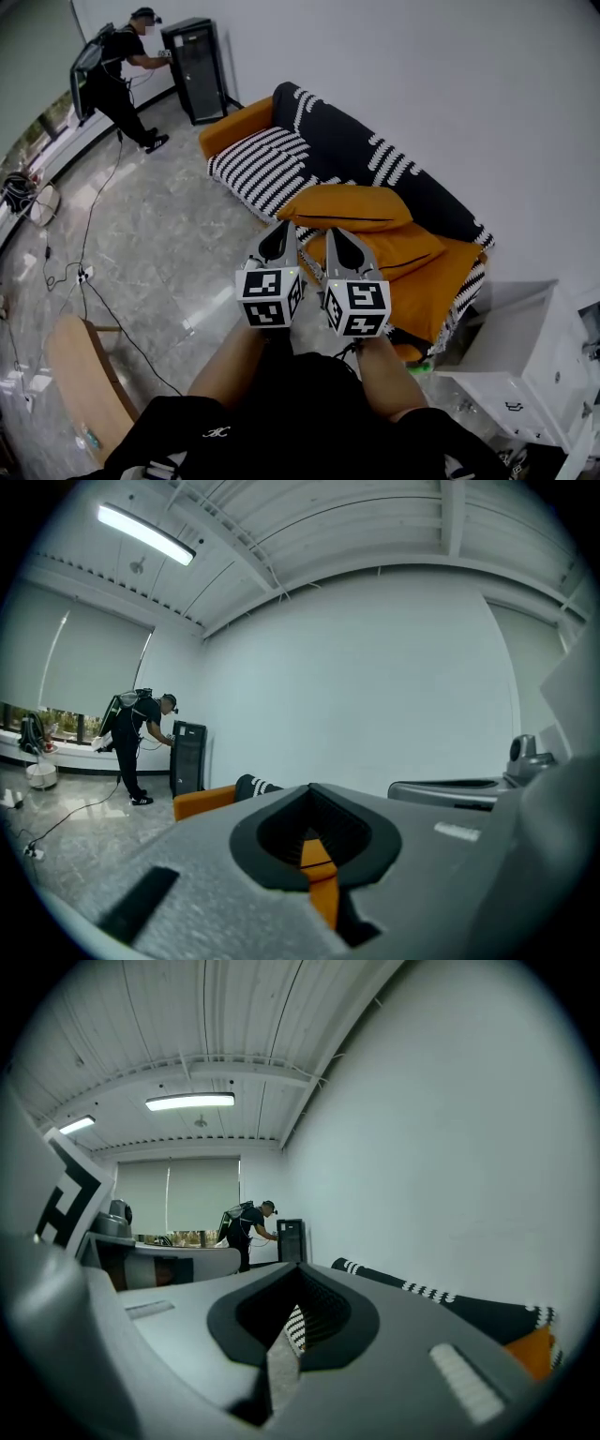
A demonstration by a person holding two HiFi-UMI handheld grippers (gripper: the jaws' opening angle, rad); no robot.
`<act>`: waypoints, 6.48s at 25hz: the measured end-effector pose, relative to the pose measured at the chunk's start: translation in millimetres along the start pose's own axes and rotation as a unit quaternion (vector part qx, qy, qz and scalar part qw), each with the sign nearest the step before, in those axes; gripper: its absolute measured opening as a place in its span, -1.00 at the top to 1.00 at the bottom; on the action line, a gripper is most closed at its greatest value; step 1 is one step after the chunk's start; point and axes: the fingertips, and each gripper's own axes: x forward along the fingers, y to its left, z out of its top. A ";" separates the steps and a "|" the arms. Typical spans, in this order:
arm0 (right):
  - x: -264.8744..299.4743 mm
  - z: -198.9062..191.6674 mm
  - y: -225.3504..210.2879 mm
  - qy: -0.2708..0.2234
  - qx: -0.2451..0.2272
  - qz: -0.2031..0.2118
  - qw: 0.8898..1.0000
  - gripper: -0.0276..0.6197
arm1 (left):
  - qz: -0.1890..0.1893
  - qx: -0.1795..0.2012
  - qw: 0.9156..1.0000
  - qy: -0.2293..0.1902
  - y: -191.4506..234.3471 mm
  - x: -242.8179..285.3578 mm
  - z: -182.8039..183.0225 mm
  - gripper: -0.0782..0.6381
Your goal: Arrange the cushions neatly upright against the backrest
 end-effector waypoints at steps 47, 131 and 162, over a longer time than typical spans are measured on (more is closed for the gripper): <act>195.3 -171.7 -292.4 0.341 -0.025 -0.281 0.897 0.63 | -0.168 -0.070 0.915 0.360 202.0 334.9 -244.8 0.35; 452.3 -96.7 -214.8 0.203 0.053 -0.276 0.938 0.81 | -0.060 -0.089 0.971 0.212 536.7 420.2 -61.3 0.69; 744.7 -138.6 -321.7 0.286 0.090 -0.263 0.917 0.81 | -0.100 -0.025 0.951 0.293 657.3 774.4 -15.0 0.69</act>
